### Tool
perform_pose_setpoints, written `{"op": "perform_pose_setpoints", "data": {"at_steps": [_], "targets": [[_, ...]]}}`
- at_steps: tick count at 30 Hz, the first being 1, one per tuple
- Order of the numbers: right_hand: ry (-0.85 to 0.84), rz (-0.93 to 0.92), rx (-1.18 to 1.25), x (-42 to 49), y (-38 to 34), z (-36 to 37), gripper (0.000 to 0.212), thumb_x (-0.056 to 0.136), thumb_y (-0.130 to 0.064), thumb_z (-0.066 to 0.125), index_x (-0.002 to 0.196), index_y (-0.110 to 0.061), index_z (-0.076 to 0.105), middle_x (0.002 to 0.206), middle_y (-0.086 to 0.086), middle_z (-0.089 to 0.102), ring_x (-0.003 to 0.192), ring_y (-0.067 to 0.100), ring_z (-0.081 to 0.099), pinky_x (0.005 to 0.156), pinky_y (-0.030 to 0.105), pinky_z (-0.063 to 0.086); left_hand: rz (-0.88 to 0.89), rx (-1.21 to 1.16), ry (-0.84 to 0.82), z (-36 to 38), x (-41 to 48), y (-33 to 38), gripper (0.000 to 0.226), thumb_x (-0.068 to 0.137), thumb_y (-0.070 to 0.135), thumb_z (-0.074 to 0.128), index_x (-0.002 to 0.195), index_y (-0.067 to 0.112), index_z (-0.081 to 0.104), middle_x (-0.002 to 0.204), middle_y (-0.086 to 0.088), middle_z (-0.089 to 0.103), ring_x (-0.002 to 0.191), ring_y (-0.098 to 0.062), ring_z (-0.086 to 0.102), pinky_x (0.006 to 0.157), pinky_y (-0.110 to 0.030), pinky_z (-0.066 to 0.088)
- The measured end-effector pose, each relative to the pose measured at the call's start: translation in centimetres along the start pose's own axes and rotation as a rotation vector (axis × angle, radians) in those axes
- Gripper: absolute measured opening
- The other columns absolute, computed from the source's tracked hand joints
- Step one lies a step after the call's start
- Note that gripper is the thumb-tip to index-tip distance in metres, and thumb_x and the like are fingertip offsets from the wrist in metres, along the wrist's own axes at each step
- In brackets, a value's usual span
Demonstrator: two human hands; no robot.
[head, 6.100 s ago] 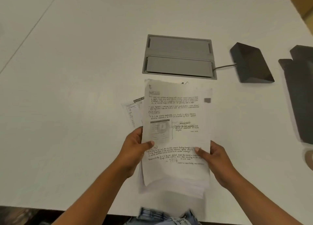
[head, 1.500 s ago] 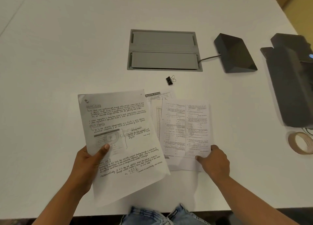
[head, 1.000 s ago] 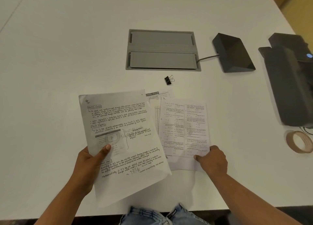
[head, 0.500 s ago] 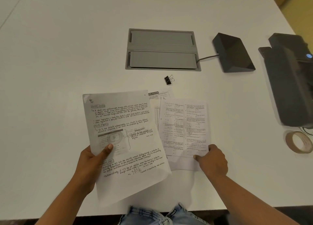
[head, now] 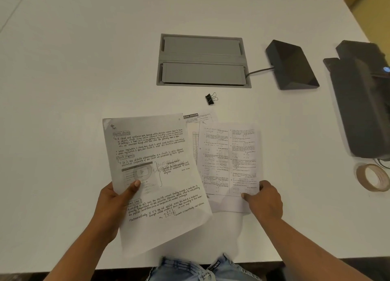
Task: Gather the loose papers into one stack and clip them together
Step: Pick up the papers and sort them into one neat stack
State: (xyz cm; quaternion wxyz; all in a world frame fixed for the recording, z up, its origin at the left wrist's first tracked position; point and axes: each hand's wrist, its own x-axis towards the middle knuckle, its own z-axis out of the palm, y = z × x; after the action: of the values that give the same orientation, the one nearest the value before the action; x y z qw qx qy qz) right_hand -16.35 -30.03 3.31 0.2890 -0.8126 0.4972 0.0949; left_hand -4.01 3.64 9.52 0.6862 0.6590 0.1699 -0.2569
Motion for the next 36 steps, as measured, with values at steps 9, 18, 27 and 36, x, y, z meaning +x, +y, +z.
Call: {"op": "perform_pose_setpoints", "data": {"at_steps": [9,18,27,36], "targets": [[-0.073,-0.123,0.154,0.5,0.4,-0.4,0.044,0.070,-0.007,0.084,0.100,-0.014,0.053,0.092,0.003,0.065,0.080,0.024,0.063,0.054,0.019,0.042,-0.005,0.008,0.035,-0.4,0.2,-0.1,0.019,0.090,0.010,0.065,0.108,0.013,0.069,0.091,-0.011,0.080,0.073,-0.027,0.078,0.055,-0.035,0.062],[-0.281,-0.082,0.333,1.6,-0.2,-1.1,0.027,0.081,-0.029,0.078,0.105,-0.019,0.070,0.098,-0.003,0.071,0.086,0.014,0.066,0.062,0.019,0.047,0.006,0.023,0.058,-1.0,0.4,0.0,0.020,0.091,0.010,0.064,0.110,0.014,0.068,0.088,-0.007,0.080,0.073,-0.027,0.078,0.054,-0.035,0.062],[-0.180,-0.101,0.557,2.1,-0.8,-3.7,0.006,0.092,-0.021,0.066,0.096,-0.019,0.071,0.092,-0.004,0.073,0.086,0.014,0.068,0.067,0.022,0.049,0.010,0.088,0.098,-2.6,1.0,0.3,0.026,0.090,0.015,0.067,0.116,0.013,0.067,0.093,-0.010,0.080,0.078,-0.032,0.077,0.058,-0.039,0.063],[-0.162,-0.104,0.772,0.9,0.5,-8.5,0.035,0.084,-0.033,0.069,0.109,-0.009,0.073,0.102,0.007,0.078,0.094,0.025,0.074,0.084,0.039,0.057,0.008,0.161,0.129,-2.6,1.6,0.8,0.023,0.090,0.016,0.068,0.112,0.008,0.067,0.089,-0.012,0.079,0.070,-0.030,0.077,0.054,-0.036,0.061]]}}
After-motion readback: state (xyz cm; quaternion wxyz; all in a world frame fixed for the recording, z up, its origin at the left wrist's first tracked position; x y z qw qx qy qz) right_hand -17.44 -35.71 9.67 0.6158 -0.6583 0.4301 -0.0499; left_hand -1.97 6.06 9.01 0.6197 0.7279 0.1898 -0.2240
